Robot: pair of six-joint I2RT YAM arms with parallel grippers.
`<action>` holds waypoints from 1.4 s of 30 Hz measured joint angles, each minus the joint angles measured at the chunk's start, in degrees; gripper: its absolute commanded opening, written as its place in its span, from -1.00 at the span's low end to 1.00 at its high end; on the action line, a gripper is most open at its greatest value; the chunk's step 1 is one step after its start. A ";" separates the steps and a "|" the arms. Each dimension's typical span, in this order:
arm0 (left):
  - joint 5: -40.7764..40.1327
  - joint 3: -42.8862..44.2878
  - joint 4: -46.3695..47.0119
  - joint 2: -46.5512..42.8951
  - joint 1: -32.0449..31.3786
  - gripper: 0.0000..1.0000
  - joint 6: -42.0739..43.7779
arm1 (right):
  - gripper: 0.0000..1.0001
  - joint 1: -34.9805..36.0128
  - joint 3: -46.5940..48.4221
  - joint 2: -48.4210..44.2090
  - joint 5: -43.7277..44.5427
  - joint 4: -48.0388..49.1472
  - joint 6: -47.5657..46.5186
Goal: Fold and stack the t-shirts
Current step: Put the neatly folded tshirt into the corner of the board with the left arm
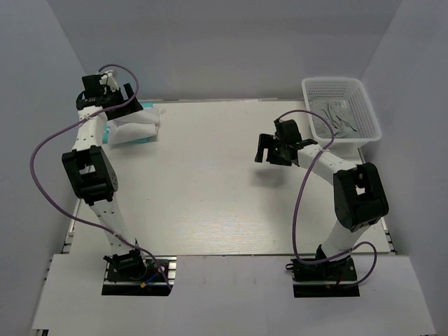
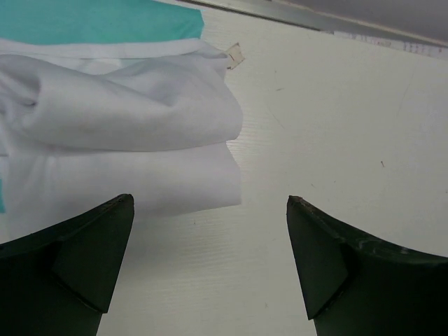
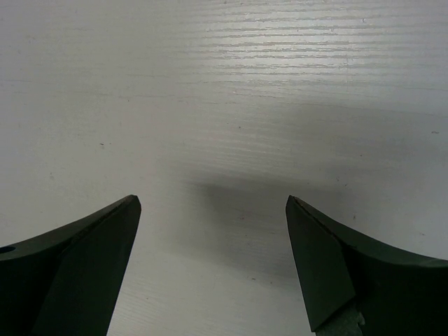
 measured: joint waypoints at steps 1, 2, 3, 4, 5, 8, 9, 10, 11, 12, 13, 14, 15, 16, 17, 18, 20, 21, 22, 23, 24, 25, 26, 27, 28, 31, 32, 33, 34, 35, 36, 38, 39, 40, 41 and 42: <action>0.13 1.42 -0.37 1.68 -0.52 0.99 0.22 | 0.81 0.00 0.00 0.00 0.00 0.04 -0.02; 0.17 2.93 -0.98 3.37 -1.03 0.99 0.28 | 0.81 0.00 0.00 0.00 0.02 0.02 -0.13; 0.04 4.63 -1.68 5.40 -1.46 0.99 0.28 | 0.81 -0.02 0.00 0.00 0.02 0.00 -0.17; -0.07 6.54 -2.54 7.50 -1.90 0.99 0.28 | 0.81 -0.04 0.00 0.00 0.02 0.00 -0.20; -0.44 8.04 -3.06 9.31 -2.23 0.99 0.17 | 0.81 -0.04 0.00 0.00 0.26 0.02 -0.22; -2.14 11.17 -4.48 13.77 -3.13 0.99 -0.81 | 0.81 -0.04 0.02 0.00 1.18 0.00 -0.39; -2.75 11.28 -4.79 14.49 -3.28 0.99 -1.22 | 0.81 -0.04 0.02 0.00 1.51 -0.02 -0.42; -3.15 11.28 -5.11 14.88 -3.41 0.99 -1.64 | 0.81 -0.04 0.02 0.02 1.73 -0.02 -0.42; -3.54 11.32 -5.31 15.28 -3.50 0.99 -1.90 | 0.81 -0.07 0.02 0.02 1.99 -0.04 -0.44; -3.89 11.67 -5.53 15.65 -3.56 0.99 -2.25 | 0.81 -0.07 0.07 0.13 2.25 -0.04 -0.48; -4.26 12.28 -5.55 16.13 -3.58 0.99 -2.67 | 0.81 -0.07 0.22 0.35 2.47 -0.13 -0.52; -4.83 13.20 -5.62 16.68 -3.63 0.99 -2.93 | 0.81 -0.07 0.48 0.70 2.75 -0.28 -0.57; -5.64 14.14 -5.64 17.31 -3.78 0.99 -3.39 | 0.81 -0.07 0.74 1.05 2.99 -0.33 -0.61; -6.49 15.26 -5.75 17.84 -3.96 0.99 -3.93 | 0.81 -0.07 1.03 1.46 3.23 -0.37 -0.63; -7.54 16.04 -5.38 18.36 -4.00 0.99 -4.50 | 0.81 -0.07 1.31 1.88 3.39 -0.37 -0.63; -8.33 16.24 -4.74 18.60 -4.07 0.99 -5.14 | 0.81 -0.07 1.55 2.27 3.50 -0.39 -0.66; -9.53 16.33 -3.61 19.10 -4.13 0.99 -6.47 | 0.81 -0.09 1.97 2.82 3.69 -0.48 -0.68; -9.79 16.52 -2.73 19.41 -4.13 0.99 -7.10 | 0.81 -0.09 2.19 3.08 3.82 -0.55 -0.68; -9.92 17.11 -1.99 20.35 -4.17 0.99 -7.67 | 0.81 -0.11 2.51 3.39 3.96 -0.76 -0.70; -9.99 17.88 -1.14 21.35 -4.20 0.99 -8.28 | 0.81 -0.11 2.99 3.74 4.24 -0.96 -0.72; -9.86 18.75 -0.31 22.40 -4.20 0.99 -8.76 | 0.81 -0.11 3.52 4.07 4.57 -1.31 -0.79; -9.53 19.52 1.01 23.47 -4.22 0.99 -9.35 | 0.81 -0.11 4.07 4.31 4.96 -1.64 -0.83; -9.38 19.91 2.36 24.44 -4.22 0.99 -10.05 | 0.81 -0.11 4.50 4.44 5.35 -1.84 -0.87; -9.20 19.96 3.67 25.14 -4.22 0.99 -10.80 | 0.81 -0.11 4.76 4.46 5.66 -1.84 -0.96; -9.03 19.96 4.98 25.83 -4.22 0.99 -11.82 | 0.81 -0.11 4.96 4.46 6.05 -1.86 -1.03; -8.33 18.05 9.79 26.08 -4.13 0.99 -15.41 | 0.81 -0.11 5.29 4.46 6.84 -1.88 -1.20; -7.98 17.22 12.37 26.01 -4.04 0.99 -17.14 | 0.81 -0.11 5.33 4.46 6.99 -1.90 -1.25; -7.56 16.37 14.56 25.99 -3.89 0.99 -18.80 | 0.81 -0.11 5.46 4.52 7.15 -2.05 -1.27; -7.08 15.80 16.13 25.99 -3.72 0.99 -20.20 | 0.81 -0.11 5.53 4.57 7.19 -2.14 -1.29; -6.51 15.21 17.79 25.99 -3.54 0.99 -22.01 | 0.81 -0.11 5.73 4.66 7.37 -2.38 -1.29; -5.77 14.71 19.37 25.99 -3.39 0.99 -23.74 | 0.81 -0.11 5.99 4.83 7.54 -2.58 -1.33; -4.79 14.62 21.20 25.99 -3.06 0.99 -26.03 | 0.81 -0.11 6.69 5.51 7.80 -3.04 -1.42; -4.72 14.82 21.79 25.99 -3.02 0.99 -26.82 | 0.81 -0.11 6.95 5.86 7.89 -3.10 -1.44; -4.72 15.06 22.43 25.99 -2.82 0.99 -27.67 | 0.81 -0.11 7.26 6.34 7.96 -3.34 -1.49; -4.76 15.32 23.06 25.99 -2.64 0.99 -28.48 | 0.81 -0.11 7.48 6.75 7.96 -3.43 -1.51; -4.81 15.45 23.74 25.99 -2.56 0.99 -29.29 | 0.81 -0.11 7.61 7.08 7.98 -3.48 -1.53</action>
